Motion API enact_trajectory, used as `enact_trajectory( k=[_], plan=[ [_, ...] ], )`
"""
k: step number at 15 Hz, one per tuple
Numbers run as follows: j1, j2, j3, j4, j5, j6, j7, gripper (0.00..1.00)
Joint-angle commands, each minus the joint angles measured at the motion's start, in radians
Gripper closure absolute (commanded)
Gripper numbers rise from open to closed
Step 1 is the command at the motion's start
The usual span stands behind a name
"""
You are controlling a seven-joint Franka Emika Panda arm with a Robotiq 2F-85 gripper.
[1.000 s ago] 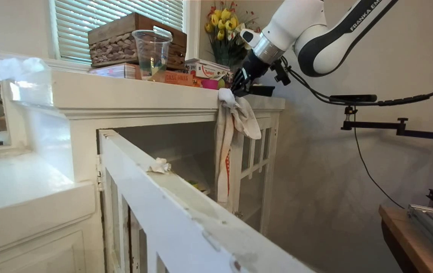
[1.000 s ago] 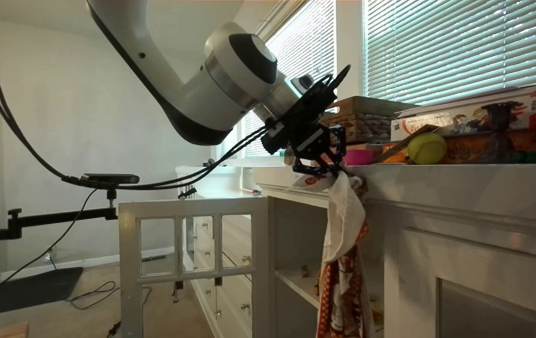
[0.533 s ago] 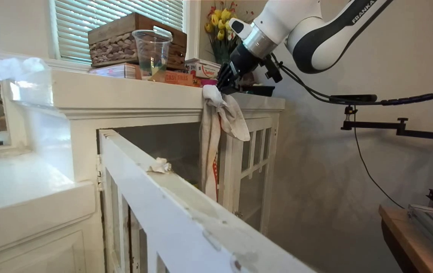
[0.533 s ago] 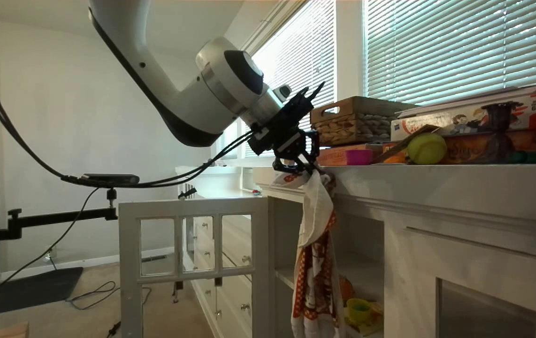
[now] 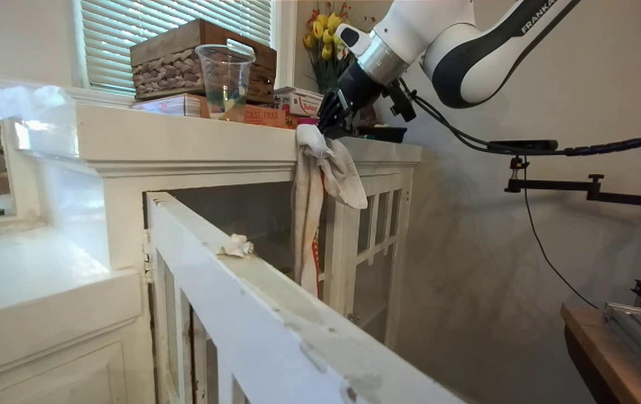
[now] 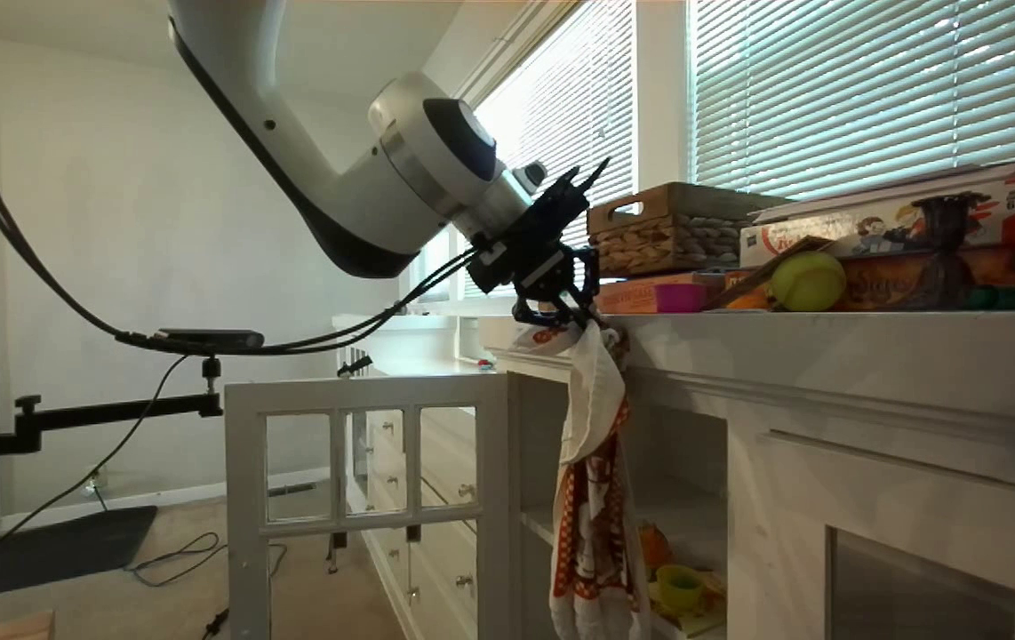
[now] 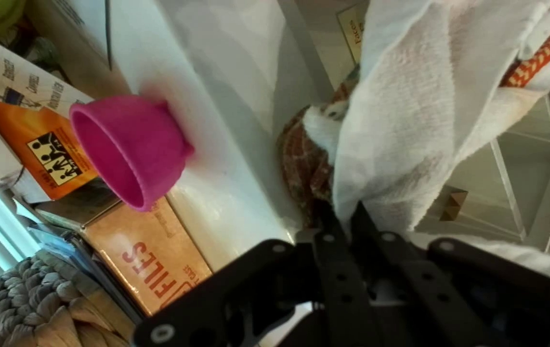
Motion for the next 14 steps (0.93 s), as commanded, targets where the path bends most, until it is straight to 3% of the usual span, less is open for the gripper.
enact_trajectory(
  k=[1,14],
  plan=[
    [0.001,0.023,0.001,0.040,-0.001,0.022,0.000,0.97],
    [-0.067,0.016,-0.091,0.015,0.014,0.015,-0.011,0.97]
  ],
)
